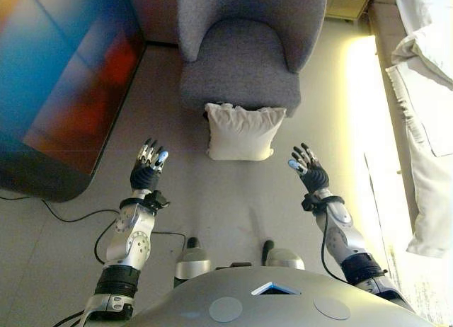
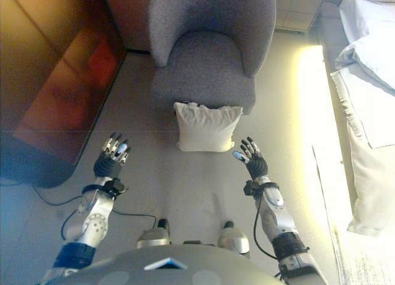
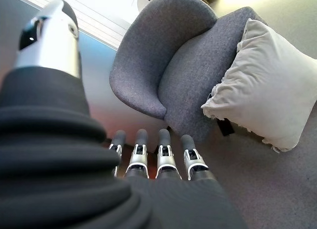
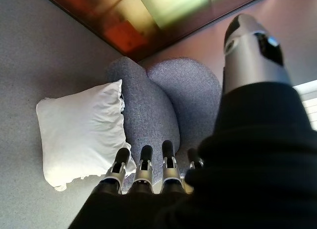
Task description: Pick up the cushion and take it to the sofa
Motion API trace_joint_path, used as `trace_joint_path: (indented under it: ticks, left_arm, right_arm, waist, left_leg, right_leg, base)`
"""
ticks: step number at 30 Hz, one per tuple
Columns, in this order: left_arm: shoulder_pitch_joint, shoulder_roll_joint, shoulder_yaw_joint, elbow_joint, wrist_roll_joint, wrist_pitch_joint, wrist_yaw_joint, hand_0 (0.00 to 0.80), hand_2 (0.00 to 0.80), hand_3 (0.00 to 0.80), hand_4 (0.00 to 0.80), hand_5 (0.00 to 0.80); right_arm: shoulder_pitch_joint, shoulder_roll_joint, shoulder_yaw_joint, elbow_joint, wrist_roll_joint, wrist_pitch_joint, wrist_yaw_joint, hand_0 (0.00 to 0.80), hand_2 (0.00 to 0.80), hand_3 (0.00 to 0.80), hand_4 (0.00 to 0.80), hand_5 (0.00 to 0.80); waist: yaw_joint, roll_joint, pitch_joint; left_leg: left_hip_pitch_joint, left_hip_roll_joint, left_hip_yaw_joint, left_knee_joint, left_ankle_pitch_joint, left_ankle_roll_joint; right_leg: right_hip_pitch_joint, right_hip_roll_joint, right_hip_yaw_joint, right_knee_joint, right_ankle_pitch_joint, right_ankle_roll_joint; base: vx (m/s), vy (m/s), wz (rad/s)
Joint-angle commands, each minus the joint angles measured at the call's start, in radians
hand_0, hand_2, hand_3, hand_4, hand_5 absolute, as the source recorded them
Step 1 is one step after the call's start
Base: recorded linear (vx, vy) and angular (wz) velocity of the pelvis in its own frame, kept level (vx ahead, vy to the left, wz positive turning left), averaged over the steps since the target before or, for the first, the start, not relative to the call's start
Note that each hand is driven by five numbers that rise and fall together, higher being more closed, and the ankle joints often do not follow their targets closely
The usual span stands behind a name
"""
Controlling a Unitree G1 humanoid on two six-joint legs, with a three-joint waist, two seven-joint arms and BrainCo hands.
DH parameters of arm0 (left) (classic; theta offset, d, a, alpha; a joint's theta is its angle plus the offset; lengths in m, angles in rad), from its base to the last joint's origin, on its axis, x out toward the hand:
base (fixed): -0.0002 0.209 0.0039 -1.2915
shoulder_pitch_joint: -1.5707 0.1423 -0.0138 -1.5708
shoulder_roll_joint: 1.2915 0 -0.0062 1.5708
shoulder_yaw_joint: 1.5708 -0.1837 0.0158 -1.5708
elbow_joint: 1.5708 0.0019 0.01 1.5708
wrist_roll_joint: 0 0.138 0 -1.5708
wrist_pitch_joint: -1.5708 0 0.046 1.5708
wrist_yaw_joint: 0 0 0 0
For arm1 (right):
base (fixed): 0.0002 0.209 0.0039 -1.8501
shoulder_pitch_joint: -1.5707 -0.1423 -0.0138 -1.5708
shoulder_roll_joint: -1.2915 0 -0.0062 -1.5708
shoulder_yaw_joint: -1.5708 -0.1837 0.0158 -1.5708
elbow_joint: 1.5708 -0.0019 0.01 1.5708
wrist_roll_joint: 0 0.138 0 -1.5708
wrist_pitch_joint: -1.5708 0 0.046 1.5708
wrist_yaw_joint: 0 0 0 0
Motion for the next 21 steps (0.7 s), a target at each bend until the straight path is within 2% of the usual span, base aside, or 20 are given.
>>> trace_joint_path:
  ticks: [1, 7, 15, 21]
  left_arm:
    - [-0.046, 0.021, -0.001, -0.034, 0.01, -0.057, -0.007, 0.0, 0.0, 0.0, 0.0, 0.0]
    - [-0.053, 0.031, -0.011, -0.032, 0.022, -0.076, -0.012, 0.0, 0.0, 0.0, 0.0, 0.0]
    - [-0.04, 0.017, -0.006, -0.043, -0.046, -0.028, -0.036, 0.0, 0.0, 0.0, 0.0, 0.0]
    - [-0.03, 0.018, 0.013, -0.057, -0.014, -0.034, 0.015, 0.0, 0.0, 0.0, 0.0, 0.0]
  right_arm:
    - [-0.041, 0.006, -0.012, -0.074, 0.009, -0.04, 0.0, 0.0, 0.0, 0.0, 0.0, 0.0]
    - [-0.041, 0.001, -0.013, -0.08, 0.018, -0.031, -0.012, 0.0, 0.0, 0.0, 0.0, 0.0]
    - [-0.038, 0.004, -0.018, -0.067, 0.014, -0.028, 0.017, 0.0, 0.0, 0.0, 0.0, 0.0]
    - [-0.033, 0.002, -0.021, -0.07, 0.017, -0.017, 0.02, 0.0, 0.0, 0.0, 0.0, 0.0]
  waist:
    - [0.003, 0.005, -0.019]
    - [0.001, 0.002, -0.017]
    - [0.006, -0.002, -0.017]
    - [0.011, -0.008, -0.012]
  left_leg:
    - [-0.05, 0.015, 0.004, 0.092, -0.046, 0.022]
    - [-0.049, 0.015, 0.005, 0.092, -0.046, 0.021]
    - [-0.056, 0.017, 0.001, 0.12, -0.057, 0.019]
    - [-0.076, 0.028, -0.006, 0.169, -0.067, 0.011]
  right_leg:
    - [-0.069, -0.009, -0.027, 0.057, 0.012, 0.017]
    - [-0.071, -0.01, -0.027, 0.058, 0.013, 0.019]
    - [-0.069, -0.006, -0.021, 0.057, 0.013, 0.014]
    - [-0.071, 0.001, -0.014, 0.06, 0.009, 0.003]
  base:
    - [0.0, 0.0, 0.0]
    - [0.0, 0.0, 0.0]
    - [0.0, 0.0, 0.0]
    - [0.014, -0.027, 0.0]
